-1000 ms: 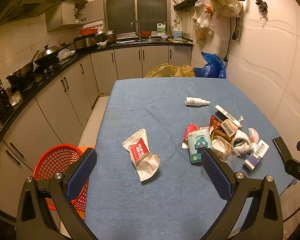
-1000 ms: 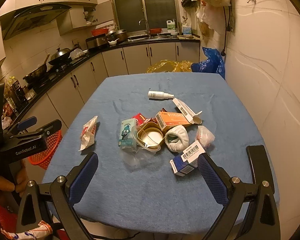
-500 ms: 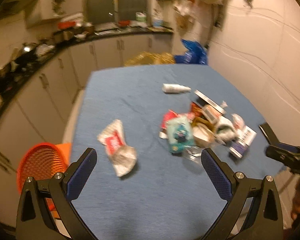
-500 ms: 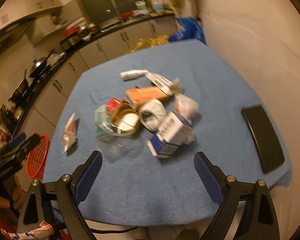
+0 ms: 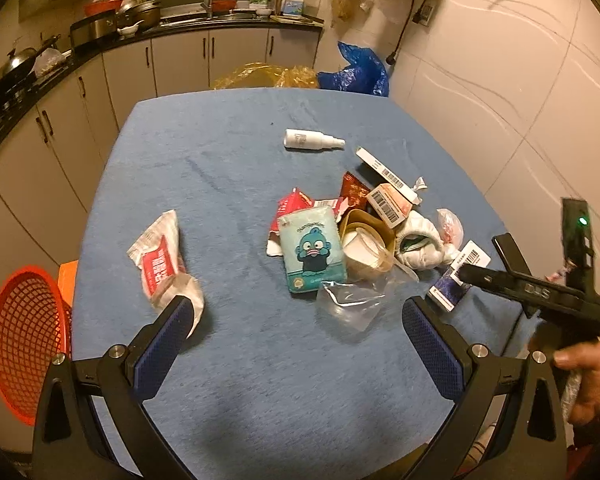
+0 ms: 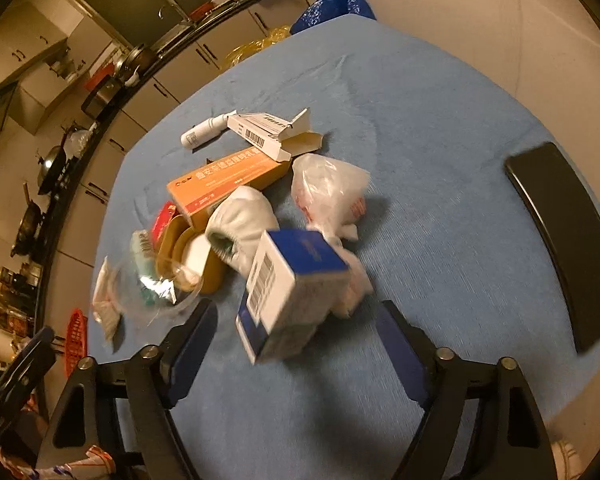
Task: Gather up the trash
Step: 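Grasp the blue-white medicine box with the right tool while the left tool grasps the clear cup, then carry the box and cup to the red basket and open both tools, then move both open tools back over the table, then grasp the white wet-wipe packet with the left tool while the right tool grasps the teal tissue pack, then carry the wipe packet and tissue pack to the red basket and release both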
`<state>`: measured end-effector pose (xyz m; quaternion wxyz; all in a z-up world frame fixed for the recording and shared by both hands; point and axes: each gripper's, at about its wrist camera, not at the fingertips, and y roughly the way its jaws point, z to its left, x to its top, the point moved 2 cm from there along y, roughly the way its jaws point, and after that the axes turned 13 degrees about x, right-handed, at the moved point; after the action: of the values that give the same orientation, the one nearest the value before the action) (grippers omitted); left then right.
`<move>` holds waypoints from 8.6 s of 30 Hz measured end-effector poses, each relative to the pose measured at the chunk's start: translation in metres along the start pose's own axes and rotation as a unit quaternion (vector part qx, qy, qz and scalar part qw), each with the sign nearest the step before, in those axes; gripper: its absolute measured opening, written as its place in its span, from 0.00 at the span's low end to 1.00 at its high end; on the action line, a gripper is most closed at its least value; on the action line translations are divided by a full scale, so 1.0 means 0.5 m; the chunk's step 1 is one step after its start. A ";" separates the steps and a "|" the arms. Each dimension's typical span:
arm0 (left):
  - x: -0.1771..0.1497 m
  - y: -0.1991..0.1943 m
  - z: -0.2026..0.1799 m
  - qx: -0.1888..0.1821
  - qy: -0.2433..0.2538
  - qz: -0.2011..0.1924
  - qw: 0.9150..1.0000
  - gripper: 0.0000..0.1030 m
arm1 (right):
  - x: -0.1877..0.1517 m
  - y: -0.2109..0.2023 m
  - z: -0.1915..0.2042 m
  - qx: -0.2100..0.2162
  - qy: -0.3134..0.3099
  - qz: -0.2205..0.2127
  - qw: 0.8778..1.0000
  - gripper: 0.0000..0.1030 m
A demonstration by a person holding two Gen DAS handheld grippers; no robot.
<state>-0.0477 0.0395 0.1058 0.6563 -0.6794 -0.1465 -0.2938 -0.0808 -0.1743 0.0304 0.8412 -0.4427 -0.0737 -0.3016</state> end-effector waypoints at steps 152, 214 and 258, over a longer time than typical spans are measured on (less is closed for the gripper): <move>-0.017 0.131 0.209 0.087 -0.088 0.046 0.991 0.82 | -0.023 0.042 0.269 0.048 -0.167 0.066 0.983 0.62; -0.023 0.176 0.148 0.086 -0.090 0.051 0.991 0.37 | -0.006 0.118 0.293 0.062 -0.267 0.071 0.959 0.10; -0.109 -0.045 0.357 0.111 -0.076 -0.048 0.990 0.37 | -0.149 0.182 0.516 0.073 -0.289 0.071 0.952 0.10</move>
<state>-0.0667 0.2264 0.0978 0.6999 -0.6149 -0.2596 -0.2543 -0.0516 0.1011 0.0915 0.8336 -0.4520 -0.3034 -0.0938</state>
